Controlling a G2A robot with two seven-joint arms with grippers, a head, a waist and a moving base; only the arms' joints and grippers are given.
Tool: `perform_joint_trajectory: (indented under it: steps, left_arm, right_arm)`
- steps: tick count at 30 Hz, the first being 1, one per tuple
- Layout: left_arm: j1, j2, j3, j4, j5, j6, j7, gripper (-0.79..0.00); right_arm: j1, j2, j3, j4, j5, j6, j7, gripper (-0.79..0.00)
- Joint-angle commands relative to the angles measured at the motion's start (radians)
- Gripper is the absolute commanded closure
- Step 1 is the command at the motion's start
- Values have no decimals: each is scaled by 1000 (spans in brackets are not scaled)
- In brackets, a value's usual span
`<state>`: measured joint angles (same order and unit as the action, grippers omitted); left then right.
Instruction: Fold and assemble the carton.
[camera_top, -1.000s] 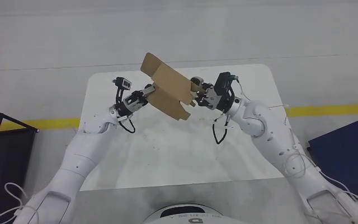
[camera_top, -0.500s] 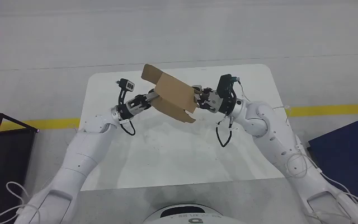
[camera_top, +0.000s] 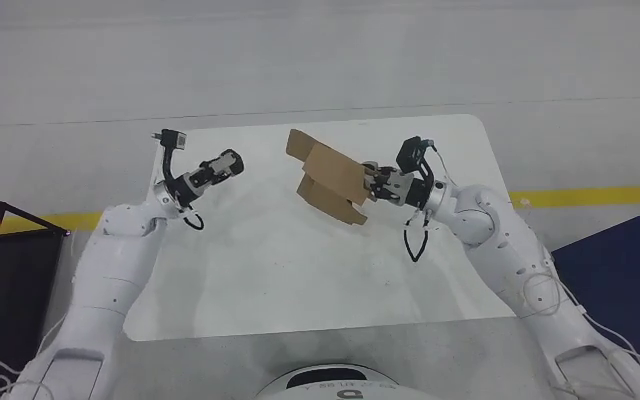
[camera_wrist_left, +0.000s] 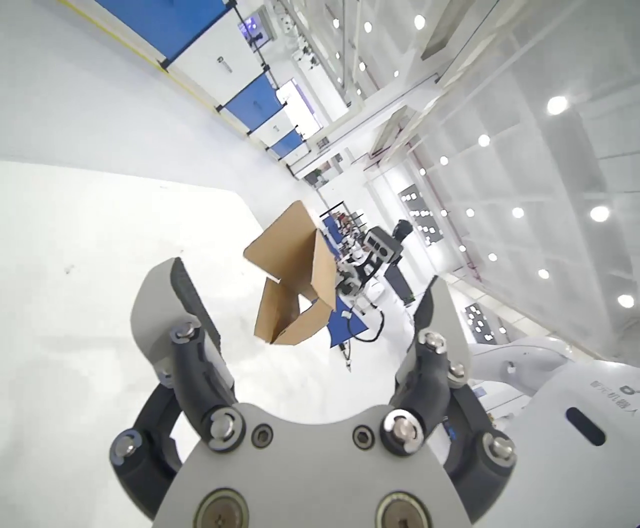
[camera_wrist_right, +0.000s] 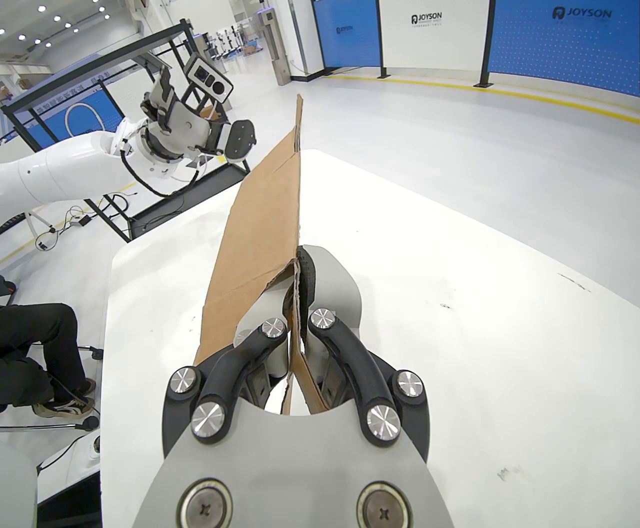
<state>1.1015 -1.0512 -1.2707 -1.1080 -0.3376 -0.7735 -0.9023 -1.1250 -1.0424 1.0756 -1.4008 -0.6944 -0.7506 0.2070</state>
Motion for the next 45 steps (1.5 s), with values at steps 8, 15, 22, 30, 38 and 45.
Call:
perform_joint_trajectory:
  steps: [8, 15, 22, 30, 38, 45]
  left_arm:
    - [130, 24, 110, -253, 133, -32, -112, -785]
    - [140, 54, 149, -252, -173, 57, -202, -785]
    - [141, 12, 215, -158, -292, -25, -11, -785]
    - [74, -46, 316, -116, -136, -106, 211, -785]
    - [33, -72, 345, -101, -113, -116, 265, -785]
    - [2, -76, 324, -79, -172, -84, 234, -785]
  right_arm:
    - [9, -5, 9, 5, 17, 28, -29, 0]
    - [-17, -2, 80, -40, 32, 21, -164, 0]
    - [-34, -12, 60, -115, 5, 49, -187, 0]
    - [-2, -31, -3, -105, 20, 52, -145, 0]
    - [28, -45, -42, -94, 4, 106, -63, 0]
    - [52, -53, -70, -113, -60, 180, 38, 0]
